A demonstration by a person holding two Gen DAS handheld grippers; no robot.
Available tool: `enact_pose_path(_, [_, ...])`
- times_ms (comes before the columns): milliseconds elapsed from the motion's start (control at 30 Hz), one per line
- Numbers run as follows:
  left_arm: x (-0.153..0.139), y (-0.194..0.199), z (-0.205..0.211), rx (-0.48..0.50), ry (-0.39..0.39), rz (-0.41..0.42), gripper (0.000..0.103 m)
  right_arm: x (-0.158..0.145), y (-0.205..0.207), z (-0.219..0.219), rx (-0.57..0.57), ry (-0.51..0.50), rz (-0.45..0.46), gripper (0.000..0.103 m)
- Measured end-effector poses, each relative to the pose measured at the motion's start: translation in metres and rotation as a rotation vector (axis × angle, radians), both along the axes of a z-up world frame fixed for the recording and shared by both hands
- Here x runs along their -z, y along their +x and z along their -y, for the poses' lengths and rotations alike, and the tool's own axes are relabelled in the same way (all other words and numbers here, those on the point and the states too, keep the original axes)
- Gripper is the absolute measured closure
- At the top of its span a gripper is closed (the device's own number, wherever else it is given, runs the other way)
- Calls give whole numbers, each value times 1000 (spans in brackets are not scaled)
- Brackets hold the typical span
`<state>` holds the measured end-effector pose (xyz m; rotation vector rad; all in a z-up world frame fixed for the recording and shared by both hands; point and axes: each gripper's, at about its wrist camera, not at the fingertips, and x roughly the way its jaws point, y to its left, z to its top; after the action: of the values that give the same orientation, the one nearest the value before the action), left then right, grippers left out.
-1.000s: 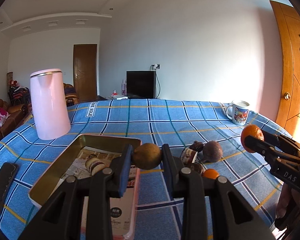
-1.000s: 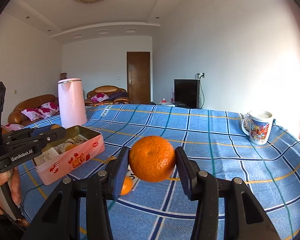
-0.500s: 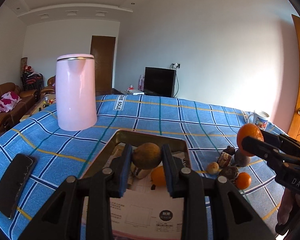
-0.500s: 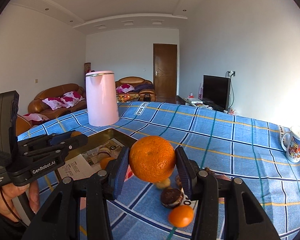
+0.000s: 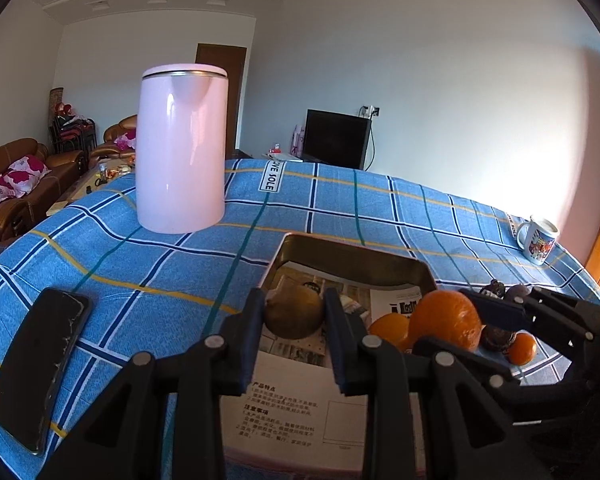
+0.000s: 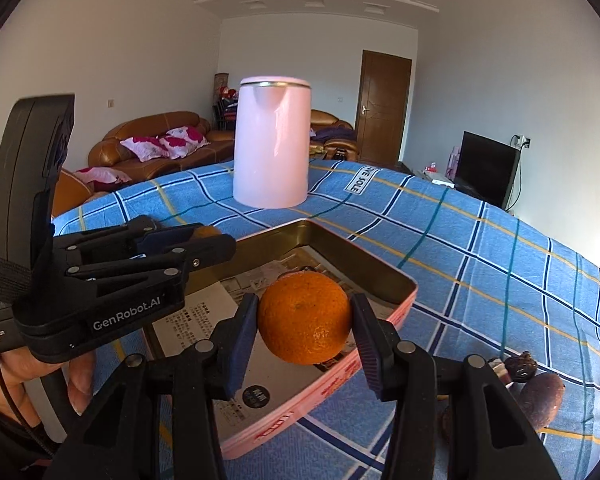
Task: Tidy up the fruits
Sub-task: 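Carry the mandarin and kiwi into the pink tin and open both tools, then grasp a third mandarin with the right tool while the left tool grasps the mangosteen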
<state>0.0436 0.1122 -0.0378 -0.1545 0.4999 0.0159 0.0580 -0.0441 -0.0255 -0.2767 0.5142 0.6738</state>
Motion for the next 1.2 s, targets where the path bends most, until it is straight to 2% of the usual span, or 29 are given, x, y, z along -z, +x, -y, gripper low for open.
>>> enact_pose_path(233, [4, 2, -1, -2, 14, -25, 71, 20, 6, -28, -30, -111, -77, 54])
enact_pose_path(333, [5, 2, 1, -6, 19, -29, 70, 20, 9, -28, -31, -115, -93, 53])
enact_pose_path(400, [4, 0, 3, -6, 25, -26, 65, 17, 7, -24, -22, -101, -83, 42])
enact_pose_path(433, [2, -1, 5, -9, 28, -20, 57, 16, 8, -21, -18, -94, -80, 42])
enact_pose_path(467, [0, -4, 7, -9, 29, -10, 49, 13, 7, -16, -13, -85, -78, 42])
enact_pose_path(567, [-8, -12, 17, 3, 41, 19, 39, 5, 0, 9, 16, -60, -55, 42])
enact_pose_path(733, [-16, -18, 51, 78, 61, 41, 30, -1, -4, 78, 131, -25, -45, 42])
enact_pose_path(833, [-14, -15, 76, 140, 66, 27, 30, 2, -2, 119, 232, -41, -49, 42])
enact_pose_path(967, [-10, -10, 109, 213, 105, 1, 30, 5, 5, 151, 299, -28, -90, 42])
enact_pose_path(1200, [-5, -3, 130, 243, 132, -28, 30, 17, 12, 150, 252, -24, -166, 42])
